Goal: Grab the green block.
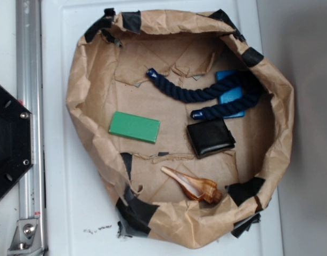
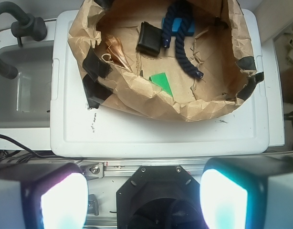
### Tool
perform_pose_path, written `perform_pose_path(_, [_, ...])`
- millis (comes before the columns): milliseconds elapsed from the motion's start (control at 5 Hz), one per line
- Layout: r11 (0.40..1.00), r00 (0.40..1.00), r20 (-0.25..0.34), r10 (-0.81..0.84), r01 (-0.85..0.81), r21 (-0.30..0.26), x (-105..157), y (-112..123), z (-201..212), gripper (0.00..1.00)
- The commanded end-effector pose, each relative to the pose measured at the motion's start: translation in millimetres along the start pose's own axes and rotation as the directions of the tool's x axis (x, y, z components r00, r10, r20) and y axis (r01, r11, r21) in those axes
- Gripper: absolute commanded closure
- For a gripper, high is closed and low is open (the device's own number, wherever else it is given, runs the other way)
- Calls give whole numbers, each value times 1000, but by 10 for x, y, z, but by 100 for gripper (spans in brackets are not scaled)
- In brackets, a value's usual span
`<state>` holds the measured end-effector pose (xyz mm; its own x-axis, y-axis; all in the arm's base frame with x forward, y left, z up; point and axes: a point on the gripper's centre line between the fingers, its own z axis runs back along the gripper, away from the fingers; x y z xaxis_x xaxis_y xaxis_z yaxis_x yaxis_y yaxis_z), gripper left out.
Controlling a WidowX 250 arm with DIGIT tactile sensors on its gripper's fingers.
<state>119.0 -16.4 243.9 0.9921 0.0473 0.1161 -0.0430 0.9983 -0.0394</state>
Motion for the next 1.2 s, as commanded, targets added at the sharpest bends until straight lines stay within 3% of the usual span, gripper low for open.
perform_pose_path(0, [1000, 1000, 0, 0, 0, 0, 0, 0, 0, 0])
perform_pose_path(400, [998, 999, 30, 34, -35, 44, 598, 362, -366, 0])
perform_pose_path(600, [1000, 1000, 23, 4, -4, 5, 772, 479, -643, 0])
perform_pose_path(800, [992, 995, -61, 73, -79, -97, 881, 567, -1005, 0])
perform_pose_path(1000, [986, 988, -105, 115, -126, -111, 969, 563, -1228, 0])
